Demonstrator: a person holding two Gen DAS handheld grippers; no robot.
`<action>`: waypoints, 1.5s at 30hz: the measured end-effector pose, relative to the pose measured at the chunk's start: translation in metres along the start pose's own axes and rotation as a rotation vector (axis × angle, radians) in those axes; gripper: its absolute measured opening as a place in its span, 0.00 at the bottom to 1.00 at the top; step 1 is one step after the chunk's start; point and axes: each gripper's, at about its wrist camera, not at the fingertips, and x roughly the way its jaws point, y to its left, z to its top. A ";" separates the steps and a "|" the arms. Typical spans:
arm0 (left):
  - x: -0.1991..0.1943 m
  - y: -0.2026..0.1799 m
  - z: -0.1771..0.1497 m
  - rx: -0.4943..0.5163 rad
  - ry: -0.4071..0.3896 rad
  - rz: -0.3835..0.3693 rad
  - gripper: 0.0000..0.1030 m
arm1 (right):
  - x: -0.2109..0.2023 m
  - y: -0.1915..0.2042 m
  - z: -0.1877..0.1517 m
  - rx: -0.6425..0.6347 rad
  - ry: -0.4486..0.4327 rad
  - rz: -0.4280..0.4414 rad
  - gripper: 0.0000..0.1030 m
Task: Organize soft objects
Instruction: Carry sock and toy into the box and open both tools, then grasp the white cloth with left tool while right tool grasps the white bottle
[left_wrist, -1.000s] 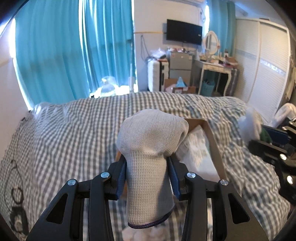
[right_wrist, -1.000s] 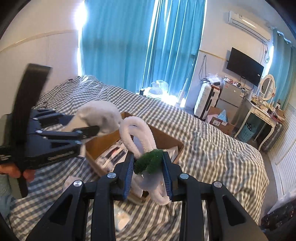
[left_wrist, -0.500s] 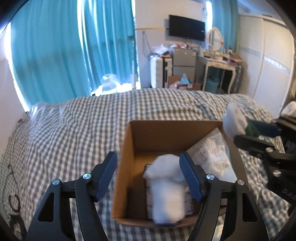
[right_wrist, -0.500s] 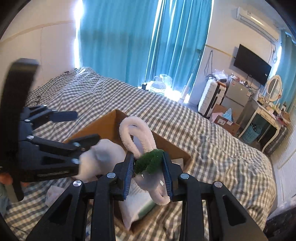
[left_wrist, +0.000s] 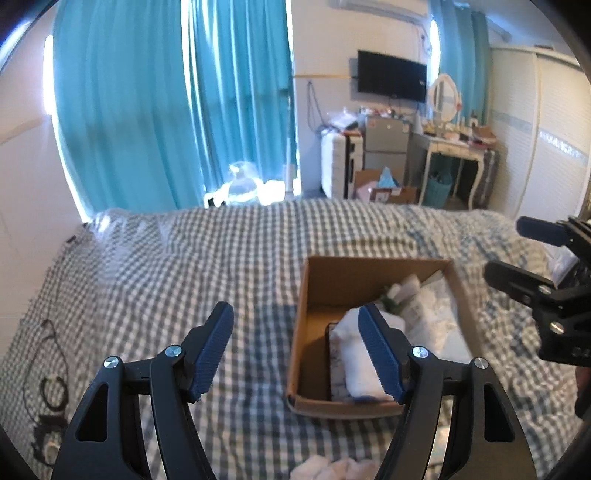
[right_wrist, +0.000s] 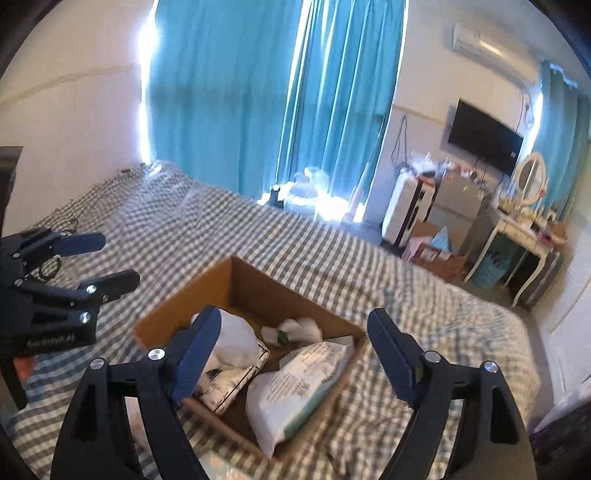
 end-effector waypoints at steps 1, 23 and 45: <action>-0.009 0.001 0.002 -0.002 -0.009 -0.001 0.69 | -0.019 0.001 0.003 0.000 -0.011 -0.003 0.83; -0.241 -0.029 -0.036 0.107 -0.219 0.039 1.00 | -0.265 0.037 -0.041 -0.074 -0.055 0.015 1.00; -0.122 -0.074 -0.235 -0.002 0.217 -0.021 0.99 | -0.130 0.085 -0.246 0.012 0.226 -0.029 1.00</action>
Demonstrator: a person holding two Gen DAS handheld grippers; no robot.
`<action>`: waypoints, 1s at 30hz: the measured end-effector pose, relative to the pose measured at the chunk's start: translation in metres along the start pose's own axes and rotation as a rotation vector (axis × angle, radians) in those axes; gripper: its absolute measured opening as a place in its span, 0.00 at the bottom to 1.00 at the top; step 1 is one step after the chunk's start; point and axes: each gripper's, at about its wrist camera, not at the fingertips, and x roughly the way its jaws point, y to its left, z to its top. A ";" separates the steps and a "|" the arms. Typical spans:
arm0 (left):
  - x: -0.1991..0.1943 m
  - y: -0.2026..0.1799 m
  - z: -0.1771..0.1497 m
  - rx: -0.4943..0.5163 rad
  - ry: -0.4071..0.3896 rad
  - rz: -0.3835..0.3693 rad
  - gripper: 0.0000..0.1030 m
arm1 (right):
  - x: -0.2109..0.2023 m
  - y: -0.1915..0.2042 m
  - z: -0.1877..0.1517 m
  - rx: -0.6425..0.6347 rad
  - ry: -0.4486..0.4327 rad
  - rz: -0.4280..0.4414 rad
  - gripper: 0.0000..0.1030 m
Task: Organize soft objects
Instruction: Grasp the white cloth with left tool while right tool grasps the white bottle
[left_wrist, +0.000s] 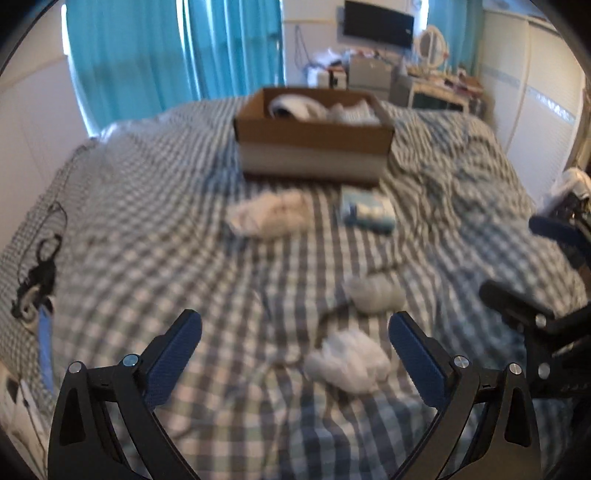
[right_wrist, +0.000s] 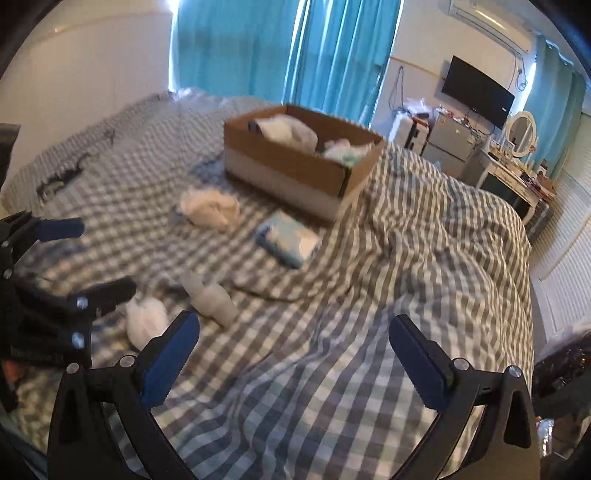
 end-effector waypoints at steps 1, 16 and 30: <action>0.006 -0.003 -0.006 0.003 0.015 -0.006 0.99 | 0.004 -0.002 -0.002 0.011 0.012 0.001 1.00; 0.039 -0.032 -0.033 0.117 0.153 -0.135 0.28 | 0.014 -0.017 -0.007 0.098 0.050 0.013 1.00; 0.009 0.021 0.025 0.045 0.036 -0.098 0.28 | 0.034 0.022 0.019 -0.024 0.083 0.122 1.00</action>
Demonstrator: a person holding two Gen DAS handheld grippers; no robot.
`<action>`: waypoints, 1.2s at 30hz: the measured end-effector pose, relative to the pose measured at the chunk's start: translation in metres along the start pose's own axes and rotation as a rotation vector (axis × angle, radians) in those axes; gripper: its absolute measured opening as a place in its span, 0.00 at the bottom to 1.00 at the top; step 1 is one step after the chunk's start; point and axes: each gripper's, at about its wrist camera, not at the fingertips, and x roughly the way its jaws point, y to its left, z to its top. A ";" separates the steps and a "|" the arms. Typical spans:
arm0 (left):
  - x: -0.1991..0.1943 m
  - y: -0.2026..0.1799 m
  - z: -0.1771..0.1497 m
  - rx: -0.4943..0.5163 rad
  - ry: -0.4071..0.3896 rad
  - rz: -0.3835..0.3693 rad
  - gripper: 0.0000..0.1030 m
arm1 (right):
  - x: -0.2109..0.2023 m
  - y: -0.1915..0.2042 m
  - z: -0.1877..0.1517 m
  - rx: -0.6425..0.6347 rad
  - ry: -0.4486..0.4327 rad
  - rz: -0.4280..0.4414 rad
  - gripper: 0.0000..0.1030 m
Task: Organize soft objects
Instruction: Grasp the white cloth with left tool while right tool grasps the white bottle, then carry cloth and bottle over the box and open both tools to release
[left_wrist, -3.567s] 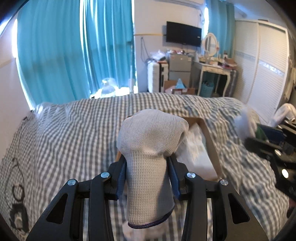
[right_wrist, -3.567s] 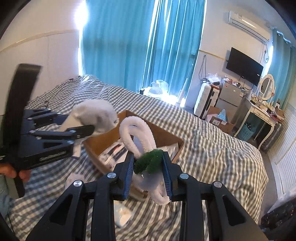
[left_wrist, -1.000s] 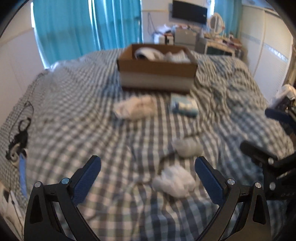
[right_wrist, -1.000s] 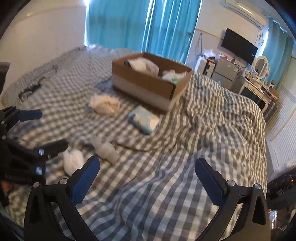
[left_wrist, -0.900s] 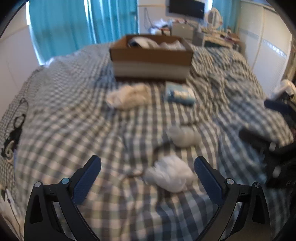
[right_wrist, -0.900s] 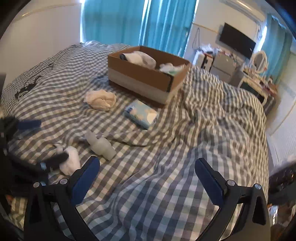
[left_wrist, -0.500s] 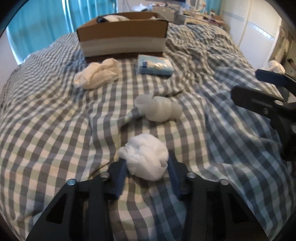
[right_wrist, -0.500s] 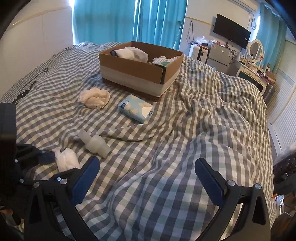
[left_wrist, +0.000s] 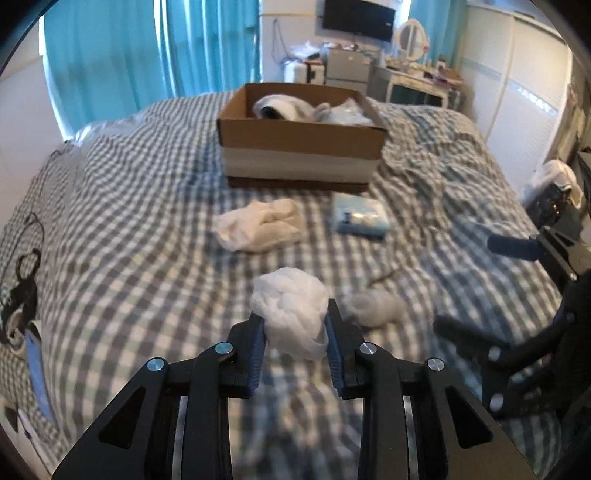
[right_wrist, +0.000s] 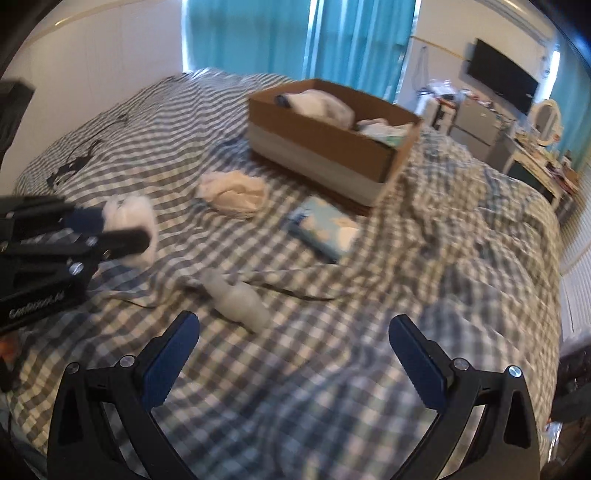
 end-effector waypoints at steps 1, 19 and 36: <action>0.005 0.004 0.002 0.000 0.008 0.006 0.28 | 0.008 0.005 0.003 -0.014 0.018 0.011 1.00; 0.027 0.020 -0.011 -0.023 0.051 -0.001 0.28 | 0.069 0.031 0.008 -0.069 0.174 0.111 0.40; -0.023 0.017 0.029 0.051 -0.082 0.028 0.28 | -0.012 0.017 0.040 -0.102 -0.001 0.055 0.36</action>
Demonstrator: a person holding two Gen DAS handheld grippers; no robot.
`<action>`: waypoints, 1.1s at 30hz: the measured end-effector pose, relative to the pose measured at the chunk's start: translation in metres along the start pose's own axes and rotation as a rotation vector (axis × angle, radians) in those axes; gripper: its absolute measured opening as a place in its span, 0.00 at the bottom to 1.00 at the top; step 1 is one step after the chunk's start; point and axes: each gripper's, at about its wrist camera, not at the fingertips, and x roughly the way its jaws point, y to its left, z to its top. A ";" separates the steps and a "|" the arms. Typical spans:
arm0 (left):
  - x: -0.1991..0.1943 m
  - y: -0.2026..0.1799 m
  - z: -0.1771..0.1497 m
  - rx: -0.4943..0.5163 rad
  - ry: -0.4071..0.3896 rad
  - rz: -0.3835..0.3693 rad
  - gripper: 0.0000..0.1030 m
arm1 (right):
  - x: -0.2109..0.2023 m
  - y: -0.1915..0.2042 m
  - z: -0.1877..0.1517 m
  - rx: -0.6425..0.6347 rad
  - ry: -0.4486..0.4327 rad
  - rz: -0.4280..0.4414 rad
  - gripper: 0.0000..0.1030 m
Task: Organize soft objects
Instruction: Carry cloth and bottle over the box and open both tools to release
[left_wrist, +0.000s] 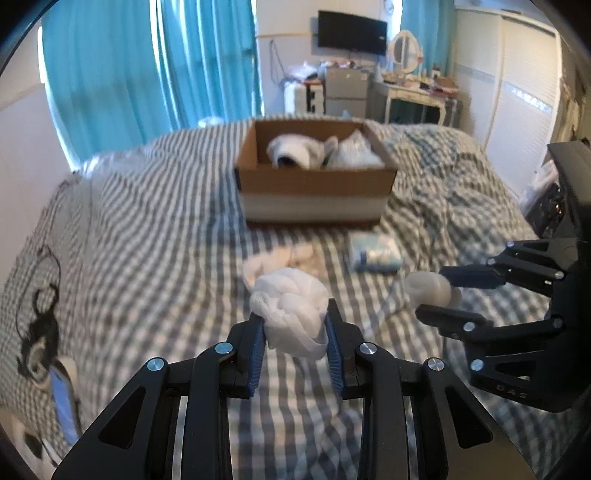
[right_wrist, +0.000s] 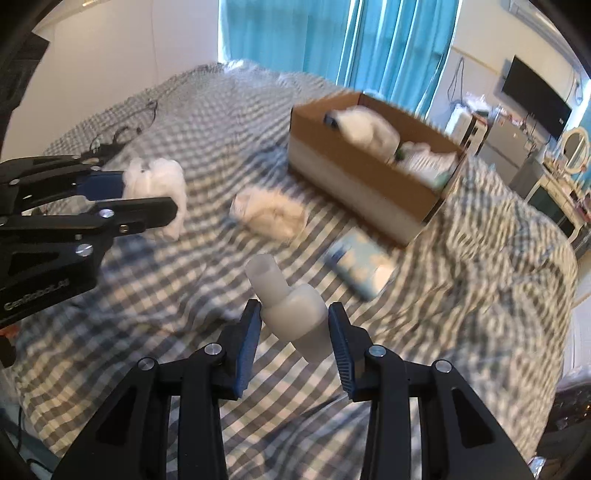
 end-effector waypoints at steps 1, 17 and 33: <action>-0.003 0.000 0.006 0.001 -0.008 -0.005 0.28 | -0.007 -0.003 0.006 -0.003 -0.017 -0.008 0.36; -0.023 0.019 0.156 0.024 -0.203 -0.039 0.28 | -0.098 -0.088 0.137 0.024 -0.270 -0.146 0.36; 0.133 0.037 0.238 0.040 -0.103 -0.043 0.29 | 0.016 -0.157 0.228 0.068 -0.237 -0.122 0.36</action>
